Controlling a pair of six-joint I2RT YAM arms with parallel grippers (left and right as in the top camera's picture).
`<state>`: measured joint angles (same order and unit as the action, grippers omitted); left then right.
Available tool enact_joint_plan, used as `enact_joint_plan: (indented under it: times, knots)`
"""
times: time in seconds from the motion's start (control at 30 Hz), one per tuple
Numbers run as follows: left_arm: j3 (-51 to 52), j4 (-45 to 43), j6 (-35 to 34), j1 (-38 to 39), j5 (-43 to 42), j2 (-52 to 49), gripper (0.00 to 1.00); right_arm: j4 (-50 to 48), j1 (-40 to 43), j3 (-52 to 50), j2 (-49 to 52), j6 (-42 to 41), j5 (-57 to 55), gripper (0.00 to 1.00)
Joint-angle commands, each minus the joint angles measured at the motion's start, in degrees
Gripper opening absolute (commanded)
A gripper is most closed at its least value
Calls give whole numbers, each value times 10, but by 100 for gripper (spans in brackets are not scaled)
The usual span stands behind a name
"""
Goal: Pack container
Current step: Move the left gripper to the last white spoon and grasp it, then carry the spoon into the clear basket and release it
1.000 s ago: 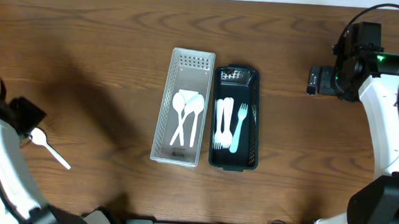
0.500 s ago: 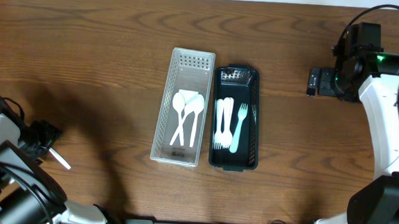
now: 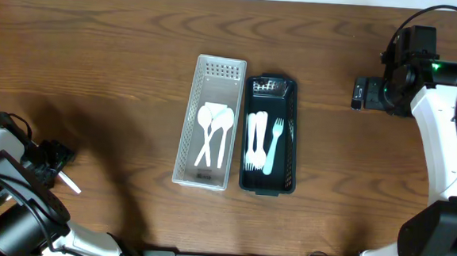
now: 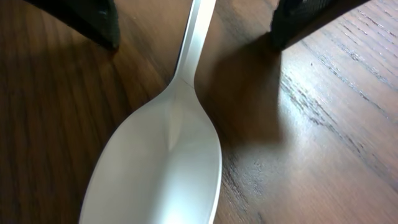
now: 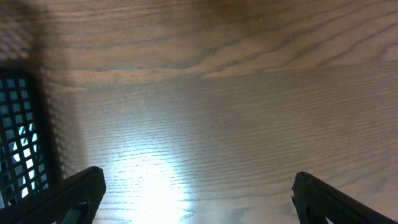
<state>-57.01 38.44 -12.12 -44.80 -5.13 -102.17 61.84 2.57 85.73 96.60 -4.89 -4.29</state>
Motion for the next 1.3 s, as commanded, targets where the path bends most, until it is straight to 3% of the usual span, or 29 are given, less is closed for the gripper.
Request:
enact_joint_plan:
  times: [0.0, 0.13, 0.33, 0.47, 0.6, 0.8, 1.03, 1.27]
  knots:
    - [-2, -1, 9, -2, -3, -15, 63, -1, 0, 0, 0, 9, 2, 99]
    - [-2, 1, 9, -2, -3, -15, 27, 0, 0, 0, 0, 9, 2, 99]
    - [-2, 1, 9, -2, -3, -15, 6, 1, 0, 0, 0, 9, 2, 99]
    - [-2, 0, 9, -2, -5, -15, 6, 1, 0, 0, 0, 9, 2, 99]
    - [-4, 2, 9, 3, -64, -9, 6, -1, 0, 0, 0, 9, 2, 99]
    - [-41, 66, 25, 84, -64, 55, 6, -10, 0, 0, 0, 9, 2, 99]
    - [-111, 137, 27, 276, -64, 193, 6, -10, 0, 0, 0, 9, 2, 99]
    - [-147, 131, 31, 513, -49, 276, 6, -10, 0, 0, 0, 9, 2, 99]
